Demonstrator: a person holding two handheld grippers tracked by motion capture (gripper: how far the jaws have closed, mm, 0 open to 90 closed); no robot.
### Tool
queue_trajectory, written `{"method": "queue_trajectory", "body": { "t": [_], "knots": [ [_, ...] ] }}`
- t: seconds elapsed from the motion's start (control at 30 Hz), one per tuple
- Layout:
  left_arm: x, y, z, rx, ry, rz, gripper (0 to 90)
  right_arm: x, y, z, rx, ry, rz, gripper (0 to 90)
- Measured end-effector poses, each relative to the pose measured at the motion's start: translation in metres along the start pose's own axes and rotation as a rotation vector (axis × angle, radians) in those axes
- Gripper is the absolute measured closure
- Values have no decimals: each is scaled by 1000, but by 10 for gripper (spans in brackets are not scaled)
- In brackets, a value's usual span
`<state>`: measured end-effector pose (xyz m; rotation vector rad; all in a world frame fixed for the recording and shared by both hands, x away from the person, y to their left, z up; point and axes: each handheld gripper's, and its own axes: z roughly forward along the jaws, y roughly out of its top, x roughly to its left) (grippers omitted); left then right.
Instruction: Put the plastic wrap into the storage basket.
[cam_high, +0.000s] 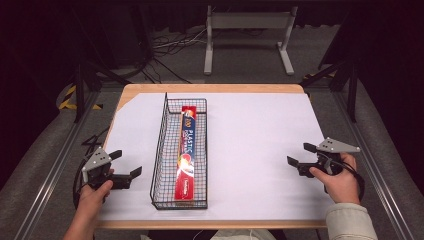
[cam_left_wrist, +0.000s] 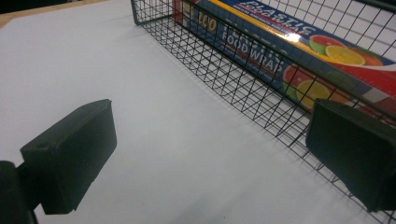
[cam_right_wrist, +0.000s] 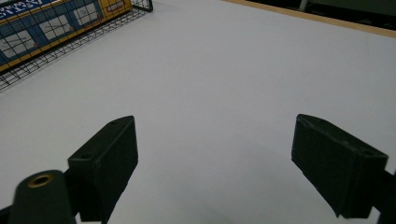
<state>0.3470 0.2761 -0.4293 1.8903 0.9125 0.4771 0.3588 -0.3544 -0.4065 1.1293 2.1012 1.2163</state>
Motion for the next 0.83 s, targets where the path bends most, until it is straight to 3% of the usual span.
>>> {"method": "queue_trajectory", "body": {
  "t": [0.3, 0.53, 0.67, 0.83],
  "knots": [
    [4, -7, 7, 1, -14, -5, 25, 3, -17, 11, 55, 4, -34, 147],
    [5, -7, 6, -9, -24, -13, 25, 3, -30, 17, 59, 5, 2, 150],
    [5, -7, 6, -6, -25, -14, 25, 4, -30, 17, 63, 5, -12, 164],
    [8, -10, 8, -8, -16, -32, 25, 3, -30, 15, 53, 1, 7, 159]
  ]
}}
